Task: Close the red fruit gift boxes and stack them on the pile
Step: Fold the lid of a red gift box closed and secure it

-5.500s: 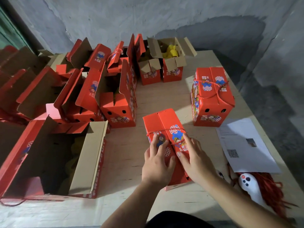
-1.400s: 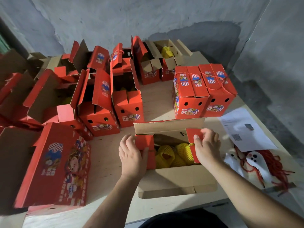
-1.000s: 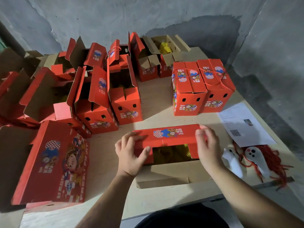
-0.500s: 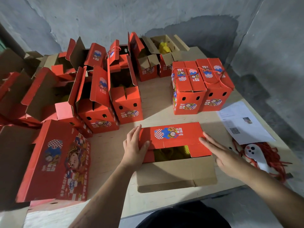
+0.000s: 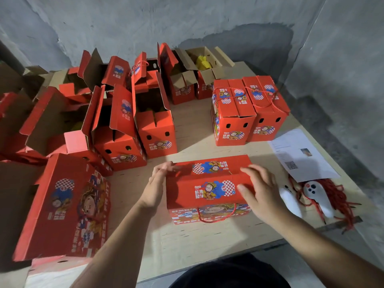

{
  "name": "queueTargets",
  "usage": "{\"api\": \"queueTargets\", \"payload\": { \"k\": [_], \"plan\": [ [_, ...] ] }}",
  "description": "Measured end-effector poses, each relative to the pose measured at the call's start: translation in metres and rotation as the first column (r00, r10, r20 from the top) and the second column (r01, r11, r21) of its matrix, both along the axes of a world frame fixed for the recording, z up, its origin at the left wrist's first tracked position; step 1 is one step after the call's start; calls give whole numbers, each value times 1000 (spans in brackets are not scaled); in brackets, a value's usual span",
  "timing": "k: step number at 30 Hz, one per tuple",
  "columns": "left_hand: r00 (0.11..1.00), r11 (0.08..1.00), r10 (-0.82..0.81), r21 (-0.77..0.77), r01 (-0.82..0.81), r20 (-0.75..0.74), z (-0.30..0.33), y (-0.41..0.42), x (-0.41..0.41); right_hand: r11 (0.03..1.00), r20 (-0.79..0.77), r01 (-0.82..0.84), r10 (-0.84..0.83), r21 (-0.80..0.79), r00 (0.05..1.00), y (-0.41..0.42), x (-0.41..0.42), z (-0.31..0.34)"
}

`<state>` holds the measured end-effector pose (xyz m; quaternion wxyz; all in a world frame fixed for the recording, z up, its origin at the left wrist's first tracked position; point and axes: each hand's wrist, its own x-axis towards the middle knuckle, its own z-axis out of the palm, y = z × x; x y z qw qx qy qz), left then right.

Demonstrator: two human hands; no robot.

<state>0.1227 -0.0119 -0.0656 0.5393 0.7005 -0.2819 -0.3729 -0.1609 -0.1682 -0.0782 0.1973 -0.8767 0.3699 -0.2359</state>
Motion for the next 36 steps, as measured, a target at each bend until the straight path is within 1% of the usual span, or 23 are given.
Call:
{"api": "queueTargets", "payload": {
  "k": [1,2,3,4,5,7,9,11,13,15,19,22,23,24,25,27,29,30,33,34,36],
  "plan": [
    [993,1000,-3,24,0,122,-2,0,0,999,-95,-40,37,-33,995,0,0,-3],
    [931,998,-21,56,1,364,-5,0,-2,997,-166,-55,46,-52,985,-1,0,-5],
    [801,996,-55,93,-2,597,-10,1,-4,996,-204,-54,38,-76,978,-2,-1,-6],
    [653,995,-74,98,-1,754,-12,2,-8,993,-226,-55,30,-103,974,-4,0,-5],
    [546,995,-94,97,23,833,-13,3,-15,989,-254,-63,28,-130,967,-6,1,-3],
    [393,986,-166,145,84,905,-15,7,-30,974,-335,-105,32,-203,942,-11,2,2],
    [294,961,-275,270,59,915,-17,11,-43,951,-398,-160,44,-264,916,-13,1,4],
    [230,937,-336,349,-18,913,-14,9,-49,951,-429,-167,40,-261,902,-12,1,6],
    [199,912,-387,406,-64,900,-9,4,-50,969,-470,-133,20,-209,882,-10,5,6],
    [196,882,-441,463,-84,876,-8,-2,-46,986,-514,-112,33,-124,857,-10,11,9],
    [199,886,-431,454,-90,880,-11,-1,-48,987,-565,-131,162,95,809,-20,19,15],
    [207,839,-510,536,-96,835,-7,-4,-47,975,-635,-110,210,194,743,-26,25,23],
    [206,816,-543,570,-99,814,-5,-7,-45,978,-651,-105,200,182,732,-25,25,24],
    [203,801,-564,590,-99,800,-3,-11,-44,986,-655,-104,162,128,738,-22,25,23],
    [199,796,-573,598,-94,795,-1,-13,-42,993,-645,-108,107,38,757,-17,23,22],
    [185,806,-568,588,-75,802,-1,-12,-42,983,-604,-141,43,-116,796,-6,17,19],
    [176,828,-540,557,-65,823,-3,-6,-44,962,-543,-172,30,-213,839,-1,11,13],
    [180,832,-532,550,-69,827,-4,-4,-46,960,-547,-181,35,-215,837,-2,11,13],
    [194,826,-528,553,-108,826,-5,-5,-50,976,-617,-167,47,-137,785,-8,17,17],
    [191,826,-526,552,-118,829,-4,-7,-52,983,-626,-150,55,-101,778,-9,19,16],
    [164,842,-503,524,-127,848,-1,-8,-54,991,-620,-128,120,31,775,-12,23,17]
  ]
}}
